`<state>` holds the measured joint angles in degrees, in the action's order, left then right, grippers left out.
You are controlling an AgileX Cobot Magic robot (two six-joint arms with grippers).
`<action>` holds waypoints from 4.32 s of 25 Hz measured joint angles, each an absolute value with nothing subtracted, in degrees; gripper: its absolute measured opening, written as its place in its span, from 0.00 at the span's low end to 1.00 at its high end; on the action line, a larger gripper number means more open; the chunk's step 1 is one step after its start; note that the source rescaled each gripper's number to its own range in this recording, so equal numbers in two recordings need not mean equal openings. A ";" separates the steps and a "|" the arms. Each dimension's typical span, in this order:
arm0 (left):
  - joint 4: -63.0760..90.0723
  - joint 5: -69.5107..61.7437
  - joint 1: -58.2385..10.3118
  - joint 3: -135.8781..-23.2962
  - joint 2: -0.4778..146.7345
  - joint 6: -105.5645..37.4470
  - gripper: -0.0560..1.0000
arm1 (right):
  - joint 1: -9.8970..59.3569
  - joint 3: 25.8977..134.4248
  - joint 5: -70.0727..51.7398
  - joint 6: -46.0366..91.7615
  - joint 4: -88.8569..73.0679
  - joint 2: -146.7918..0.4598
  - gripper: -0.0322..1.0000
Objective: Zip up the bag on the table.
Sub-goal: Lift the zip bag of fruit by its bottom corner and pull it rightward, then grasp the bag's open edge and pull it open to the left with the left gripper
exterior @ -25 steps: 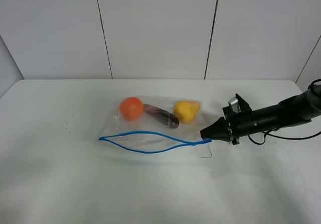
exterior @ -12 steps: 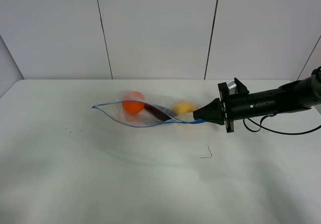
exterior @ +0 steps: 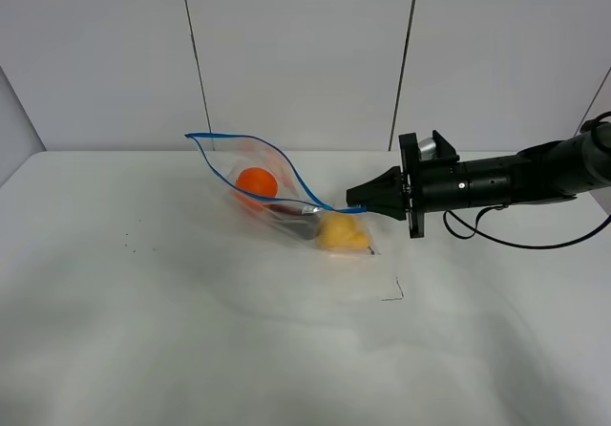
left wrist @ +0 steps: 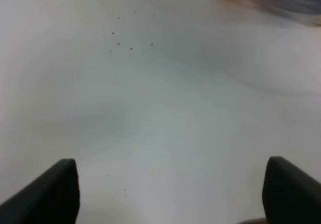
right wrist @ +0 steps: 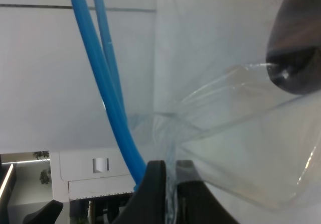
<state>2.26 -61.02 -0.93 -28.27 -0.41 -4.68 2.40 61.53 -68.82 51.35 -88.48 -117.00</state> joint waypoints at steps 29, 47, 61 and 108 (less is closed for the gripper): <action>2.26 -58.87 -0.93 -30.22 1.66 -4.63 0.99 | -0.03 61.53 -68.92 48.62 -87.38 -117.00 0.04; 12.19 -34.21 -0.87 -45.58 47.44 -74.19 0.88 | -0.03 61.53 -68.92 48.58 -87.38 -117.00 0.04; 35.95 -7.36 -27.70 -45.58 68.77 -94.66 0.87 | -0.08 61.53 -68.92 48.58 -87.38 -117.00 0.04; 15.53 26.90 -49.37 -53.65 105.73 -80.47 0.57 | -0.08 61.53 -68.92 48.58 -87.37 -117.00 0.04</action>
